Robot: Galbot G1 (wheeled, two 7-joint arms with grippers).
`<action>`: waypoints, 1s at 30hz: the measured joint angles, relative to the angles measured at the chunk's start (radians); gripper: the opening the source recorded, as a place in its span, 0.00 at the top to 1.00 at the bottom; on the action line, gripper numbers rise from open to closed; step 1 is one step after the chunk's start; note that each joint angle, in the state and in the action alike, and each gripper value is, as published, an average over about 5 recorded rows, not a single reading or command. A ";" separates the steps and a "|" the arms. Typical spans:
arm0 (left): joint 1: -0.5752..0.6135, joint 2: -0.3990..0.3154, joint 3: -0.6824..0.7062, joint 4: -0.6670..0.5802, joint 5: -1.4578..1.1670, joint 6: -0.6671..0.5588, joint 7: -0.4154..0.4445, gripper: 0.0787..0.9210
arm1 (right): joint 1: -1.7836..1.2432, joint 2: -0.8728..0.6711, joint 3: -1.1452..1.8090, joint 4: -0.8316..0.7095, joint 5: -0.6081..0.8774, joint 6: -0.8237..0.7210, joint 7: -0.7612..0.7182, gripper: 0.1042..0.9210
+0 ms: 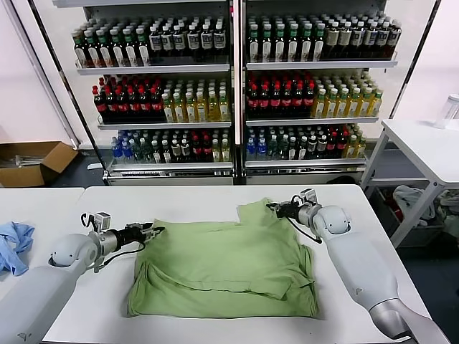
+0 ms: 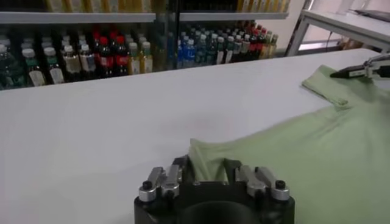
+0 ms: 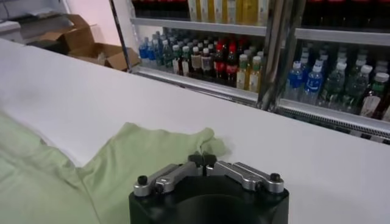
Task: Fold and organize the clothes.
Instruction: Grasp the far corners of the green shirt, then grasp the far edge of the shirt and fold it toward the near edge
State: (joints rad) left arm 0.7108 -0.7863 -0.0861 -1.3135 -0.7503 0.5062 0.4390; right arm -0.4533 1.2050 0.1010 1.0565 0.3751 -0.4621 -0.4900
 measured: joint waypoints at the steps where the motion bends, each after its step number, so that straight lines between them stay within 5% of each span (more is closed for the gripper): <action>1: 0.003 0.001 -0.003 -0.005 -0.004 -0.004 -0.006 0.73 | -0.004 -0.001 0.006 0.011 0.005 -0.001 0.004 1.00; 10: 0.060 0.029 -0.054 -0.100 -0.028 -0.054 -0.070 0.98 | -0.094 -0.046 0.076 0.196 0.080 -0.016 0.045 1.00; 30: 0.413 0.106 -0.316 -0.461 -0.032 -0.083 -0.174 0.98 | -0.629 -0.151 0.362 0.818 0.212 -0.009 0.131 1.00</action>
State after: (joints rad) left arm 1.1242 -0.6800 -0.4020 -1.7748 -0.7823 0.4232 0.2647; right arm -1.0819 1.0535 0.4631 1.8742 0.5869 -0.4716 -0.3593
